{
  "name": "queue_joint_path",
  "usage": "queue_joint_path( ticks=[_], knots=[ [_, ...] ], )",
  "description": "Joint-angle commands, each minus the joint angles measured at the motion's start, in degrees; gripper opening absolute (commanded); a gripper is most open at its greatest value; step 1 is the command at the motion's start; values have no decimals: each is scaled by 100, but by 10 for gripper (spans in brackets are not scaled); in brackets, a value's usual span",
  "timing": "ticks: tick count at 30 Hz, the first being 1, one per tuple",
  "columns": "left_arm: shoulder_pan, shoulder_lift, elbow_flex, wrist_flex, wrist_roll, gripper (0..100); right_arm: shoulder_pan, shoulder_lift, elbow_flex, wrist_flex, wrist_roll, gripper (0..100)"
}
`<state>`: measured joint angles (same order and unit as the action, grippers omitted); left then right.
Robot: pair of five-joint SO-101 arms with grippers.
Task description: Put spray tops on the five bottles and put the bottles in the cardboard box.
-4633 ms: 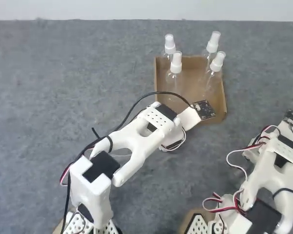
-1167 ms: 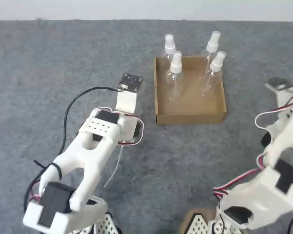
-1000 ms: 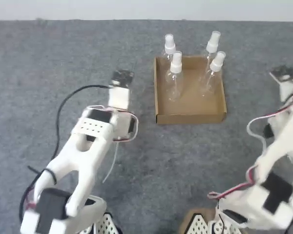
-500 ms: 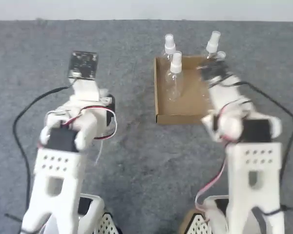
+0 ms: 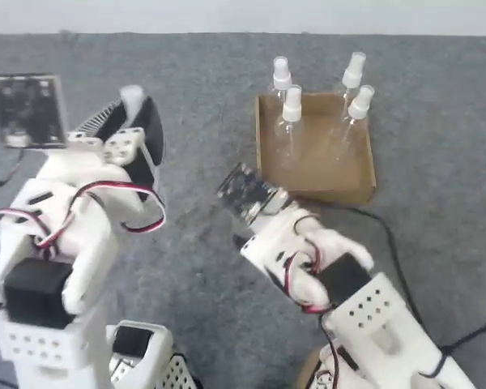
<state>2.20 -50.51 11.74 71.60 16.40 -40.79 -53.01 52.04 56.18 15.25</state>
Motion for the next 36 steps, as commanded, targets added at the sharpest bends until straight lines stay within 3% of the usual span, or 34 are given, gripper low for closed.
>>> queue_joint_path(
  ticks=[1, 8, 15, 36],
  knots=[
    [-35, -132, -259, -492, 914, 13, -400, -374, 211, -549, -26, 6],
    [-35, -141, 163, -1064, 1196, 13, -453, -901, 325, -901, -70, 6],
    [-35, -141, 673, -1670, 1618, 13, -453, -1534, 1433, -2343, -607, 6],
    [510, -141, 936, -1380, 1644, 13, -418, -1666, 1697, -2325, -554, 6]
  ],
)
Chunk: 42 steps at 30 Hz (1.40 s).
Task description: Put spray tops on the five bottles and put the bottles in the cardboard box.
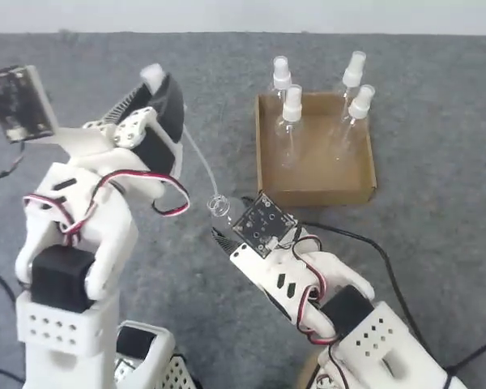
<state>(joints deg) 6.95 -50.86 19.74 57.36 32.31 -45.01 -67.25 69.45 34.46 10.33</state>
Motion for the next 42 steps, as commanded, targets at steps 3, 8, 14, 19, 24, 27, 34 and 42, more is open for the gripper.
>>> queue_joint_path(
  ticks=[3, 8, 14, 19, 24, 27, 34, 42],
  knots=[
    [44, -105, 488, 35, 53, 13, 4, -242, -53, -154, -70, 6],
    [79, -105, 866, 62, 35, 13, 4, -242, -62, -163, -457, 6],
    [615, -114, 1455, 167, -897, 13, 4, -233, -70, -426, -1108, 6],
    [712, -659, 1965, 202, -1248, 13, 4, -180, -35, -637, -1178, 6],
    [809, -1987, 2826, 176, -1626, 13, 4, -215, 176, -673, -1152, 6],
    [853, -2558, 3204, 132, -1802, 13, -22, -242, 220, -655, -1152, 6],
    [862, -2637, 3301, -53, -1776, 13, -22, -242, 246, -708, -1187, 6],
    [862, -2084, 3319, -167, -1776, 13, -22, -215, 826, -2018, -1187, 6]
  ],
)
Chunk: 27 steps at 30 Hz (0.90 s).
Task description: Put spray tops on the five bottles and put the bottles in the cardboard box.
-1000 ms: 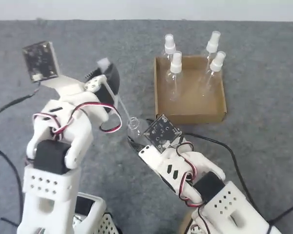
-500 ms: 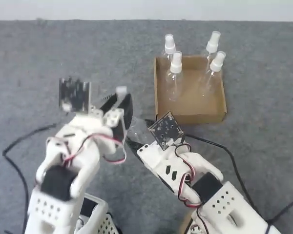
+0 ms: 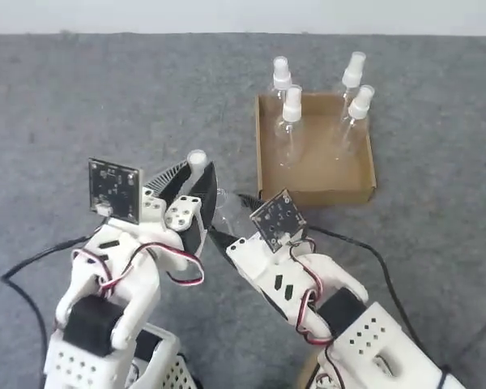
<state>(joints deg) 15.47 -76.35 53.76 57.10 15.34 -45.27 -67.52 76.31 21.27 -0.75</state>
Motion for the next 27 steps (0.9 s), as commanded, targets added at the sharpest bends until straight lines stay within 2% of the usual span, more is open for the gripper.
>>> queue_joint_path(
  ticks=[1, 6, 13, 18, 24, 27],
  knots=[
    [9, 607, -136, -141, -79, 13, 4, -207, 202, -787, -79, 6],
    [9, 888, -356, -97, -79, 24, 4, -215, 229, -813, -79, 6],
    [-35, 923, -804, 387, -158, 220, 22, -215, 273, -804, -79, 6],
    [-70, 923, -1604, 712, -571, 220, 22, -215, 281, -796, -62, 6],
    [-993, 1213, -1912, 413, -571, 159, 4, -215, 281, -629, -70, 6],
    [-1037, 1609, -1859, 519, -677, 141, 4, -215, 273, -646, -62, 6]
  ],
)
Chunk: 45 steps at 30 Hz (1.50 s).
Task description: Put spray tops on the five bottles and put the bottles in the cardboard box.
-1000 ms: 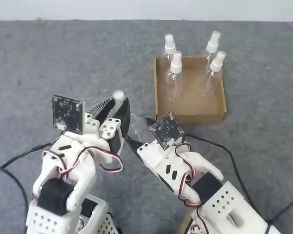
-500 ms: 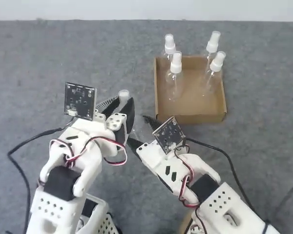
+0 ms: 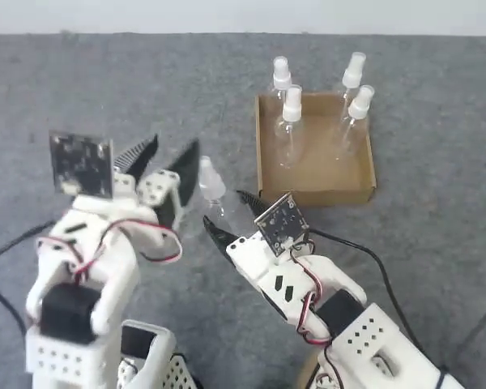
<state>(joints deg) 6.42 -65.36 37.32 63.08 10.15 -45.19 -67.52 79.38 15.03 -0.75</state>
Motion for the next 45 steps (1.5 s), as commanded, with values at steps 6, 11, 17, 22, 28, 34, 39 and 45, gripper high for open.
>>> queue_joint_path(
  ticks=[6, 11, 17, 22, 28, 34, 39, 45],
  knots=[
    [-114, 633, 180, -35, -325, 138, 4, -215, -35, -22, -62, 6],
    [105, 422, 716, -44, -352, 138, 4, -215, -35, -22, -53, 6],
    [202, 149, 602, -185, -369, 141, 13, -215, -26, -13, -62, 6],
    [-396, -264, 233, 105, -888, 141, 22, -198, -26, -4, -70, 6],
    [-932, -1363, 1191, 35, -932, 142, 31, -198, -325, 444, -70, 6],
    [-246, -1899, 2853, -369, -932, 142, 655, -127, -1160, 699, -44, 6],
    [193, -2075, 3371, -580, -941, 215, 936, 664, -2356, 1051, -44, 6],
    [492, -2286, 3662, -607, -905, 279, 892, 2264, -3648, 1349, -79, 6]
  ],
)
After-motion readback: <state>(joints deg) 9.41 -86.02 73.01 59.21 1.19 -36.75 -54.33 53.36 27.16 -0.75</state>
